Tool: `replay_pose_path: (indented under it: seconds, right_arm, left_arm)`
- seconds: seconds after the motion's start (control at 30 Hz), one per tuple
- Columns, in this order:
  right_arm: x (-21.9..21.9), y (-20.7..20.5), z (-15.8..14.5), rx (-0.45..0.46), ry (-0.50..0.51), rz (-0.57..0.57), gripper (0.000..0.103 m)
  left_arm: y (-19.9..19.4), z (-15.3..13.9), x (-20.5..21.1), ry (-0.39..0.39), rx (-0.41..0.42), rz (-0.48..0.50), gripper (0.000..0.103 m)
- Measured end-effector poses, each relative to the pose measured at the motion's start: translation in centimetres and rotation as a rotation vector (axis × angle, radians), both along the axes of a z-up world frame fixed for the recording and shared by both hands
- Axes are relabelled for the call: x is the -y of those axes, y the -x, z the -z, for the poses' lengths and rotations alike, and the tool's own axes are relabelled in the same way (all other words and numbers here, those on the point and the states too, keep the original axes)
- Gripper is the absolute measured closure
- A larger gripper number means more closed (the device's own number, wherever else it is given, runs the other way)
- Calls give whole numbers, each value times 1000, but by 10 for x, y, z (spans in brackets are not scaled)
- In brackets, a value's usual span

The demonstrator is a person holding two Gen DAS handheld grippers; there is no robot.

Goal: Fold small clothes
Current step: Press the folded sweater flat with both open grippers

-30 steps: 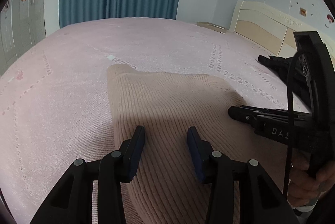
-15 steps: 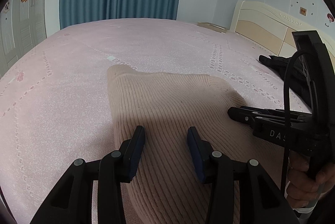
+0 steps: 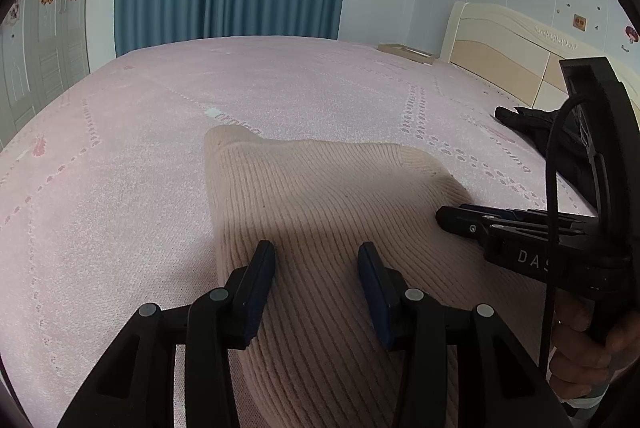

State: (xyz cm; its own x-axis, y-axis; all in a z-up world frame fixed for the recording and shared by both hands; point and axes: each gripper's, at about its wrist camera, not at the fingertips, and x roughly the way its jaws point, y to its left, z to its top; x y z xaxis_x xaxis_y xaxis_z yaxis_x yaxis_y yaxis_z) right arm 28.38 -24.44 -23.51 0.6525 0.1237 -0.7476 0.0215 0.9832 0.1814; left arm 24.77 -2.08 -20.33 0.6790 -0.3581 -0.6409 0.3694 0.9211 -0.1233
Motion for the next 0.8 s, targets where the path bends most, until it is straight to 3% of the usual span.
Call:
replay_pose_path:
  seconds: [0.8]
  right_arm:
    - [3,5,-6,10,-22,-8,77]
  left_arm:
    - [-13,-6,3,14,-34,-88,61]
